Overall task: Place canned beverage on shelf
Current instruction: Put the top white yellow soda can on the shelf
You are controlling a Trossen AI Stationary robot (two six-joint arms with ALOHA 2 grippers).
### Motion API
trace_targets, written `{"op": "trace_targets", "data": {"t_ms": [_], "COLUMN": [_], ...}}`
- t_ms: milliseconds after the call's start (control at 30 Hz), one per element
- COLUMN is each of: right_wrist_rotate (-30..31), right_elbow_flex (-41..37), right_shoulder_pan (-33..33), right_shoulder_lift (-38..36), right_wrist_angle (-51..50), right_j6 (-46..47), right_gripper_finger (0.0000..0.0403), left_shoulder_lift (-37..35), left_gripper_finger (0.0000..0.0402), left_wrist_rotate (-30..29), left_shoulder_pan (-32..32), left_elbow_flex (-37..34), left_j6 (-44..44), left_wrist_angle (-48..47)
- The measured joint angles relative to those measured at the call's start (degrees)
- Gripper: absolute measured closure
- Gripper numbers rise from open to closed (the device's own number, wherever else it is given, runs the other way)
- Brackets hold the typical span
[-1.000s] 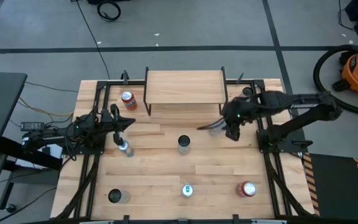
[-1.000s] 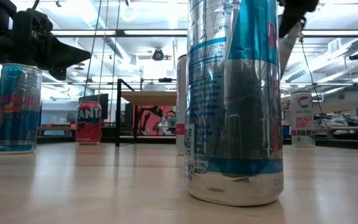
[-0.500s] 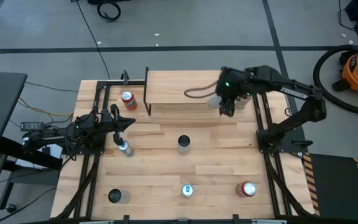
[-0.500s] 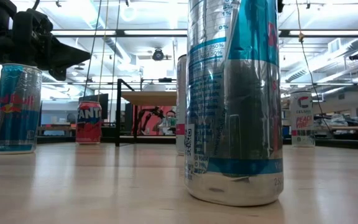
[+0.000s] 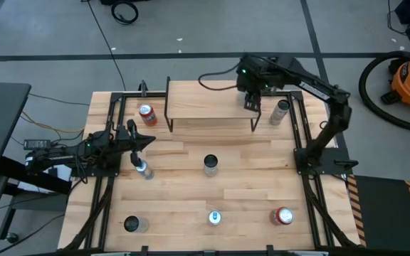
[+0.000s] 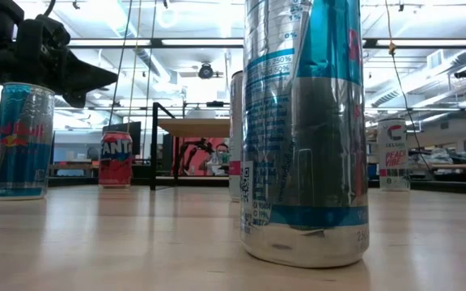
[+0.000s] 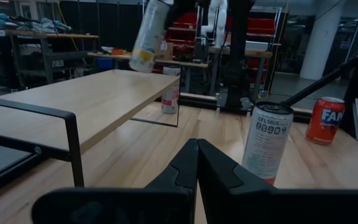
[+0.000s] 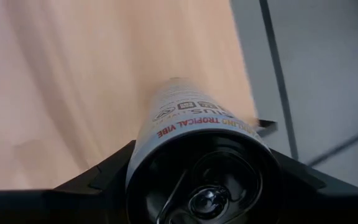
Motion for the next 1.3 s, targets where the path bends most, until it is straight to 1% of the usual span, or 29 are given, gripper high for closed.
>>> {"op": "trace_targets", "data": {"t_ms": [167, 233, 400, 533, 700, 933, 1167, 1300], "right_wrist_rotate": [0.33, -0.38, -2.66, -2.93, -5.76, -9.14, -9.21, -11.25], "right_elbow_flex": [4.38, 5.86, 8.98, 9.22, 9.24, 9.24, 9.24, 8.57], "right_shoulder_pan": [-2.95, -3.91, -6.50, -8.59, -10.18, -10.14, -10.14, -10.16], "right_shoulder_lift": [3.16, 3.95, 5.35, 5.42, 5.42, 5.42, 5.40, 5.31], "right_wrist_angle": [-1.33, -1.40, -2.33, -1.58, -1.31, -2.57, -4.51, -4.70], "right_j6": [-2.57, -4.12, -4.61, -6.71, -6.13, -5.95, -4.93, -4.00], "right_gripper_finger": [0.0135, 0.0135, 0.0135, 0.0132, 0.0132, 0.0132, 0.0131, 0.0131], "left_shoulder_lift": [0.02, 0.02, 0.00, 0.01, 0.02, 0.01, 0.01, 0.00], "left_gripper_finger": [0.0388, 0.0388, 0.0388, 0.0388, 0.0388, 0.0388, 0.0388, 0.0388], "left_wrist_rotate": [0.00, 0.00, 0.00, 0.00, 0.00, 0.00, 0.00, 0.00], "left_shoulder_pan": [0.02, 0.02, 0.02, 0.02, 0.02, 0.02, 0.02, 0.02], "left_elbow_flex": [0.00, 0.01, 0.01, 0.01, 0.01, -0.01, 0.00, 0.01], "left_j6": [0.03, 0.04, 0.06, 0.08, 0.08, 0.08, -0.34, -0.35], "left_wrist_angle": [-0.69, -0.79, -0.82, -0.82, -0.84, -0.82, -0.82, -0.82]}}
